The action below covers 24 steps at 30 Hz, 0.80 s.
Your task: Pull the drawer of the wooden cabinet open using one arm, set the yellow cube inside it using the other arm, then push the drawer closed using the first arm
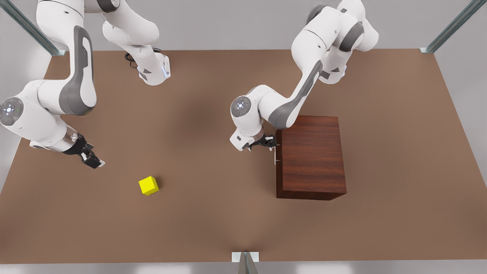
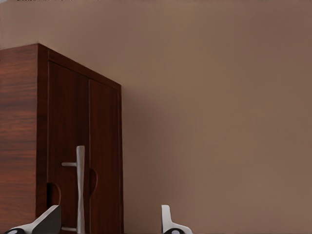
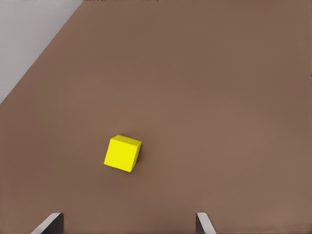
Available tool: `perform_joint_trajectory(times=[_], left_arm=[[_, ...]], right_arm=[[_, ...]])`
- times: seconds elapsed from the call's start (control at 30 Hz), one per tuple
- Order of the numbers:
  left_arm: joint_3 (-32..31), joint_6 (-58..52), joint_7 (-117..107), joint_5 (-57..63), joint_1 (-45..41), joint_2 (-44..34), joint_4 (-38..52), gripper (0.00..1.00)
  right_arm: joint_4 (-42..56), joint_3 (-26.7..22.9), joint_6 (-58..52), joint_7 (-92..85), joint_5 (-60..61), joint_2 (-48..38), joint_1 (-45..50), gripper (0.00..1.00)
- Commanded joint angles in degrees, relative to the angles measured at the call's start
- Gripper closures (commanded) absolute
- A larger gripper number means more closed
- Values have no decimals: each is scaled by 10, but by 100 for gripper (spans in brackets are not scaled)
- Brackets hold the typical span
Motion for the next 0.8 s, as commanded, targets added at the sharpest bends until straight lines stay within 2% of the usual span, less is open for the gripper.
perform_joint_trajectory(times=[0.0,0.1,0.37,0.6,0.77], left_arm=[[1,34,-157,10,1,6,2,0],[0,22,-126,75,-7,8,2,0],[0,-14,-77,115,-11,9,-14,0],[1,44,-87,107,5,12,-79,0],[0,51,-137,107,-1,18,-78,0]], right_arm=[[0,0,4,173,-4,0,1,0],[0,0,4,173,-4,1,2,0],[0,1,4,172,-5,3,2,0],[1,1,4,172,-5,8,5,0],[3,1,4,173,-5,9,5,0]])
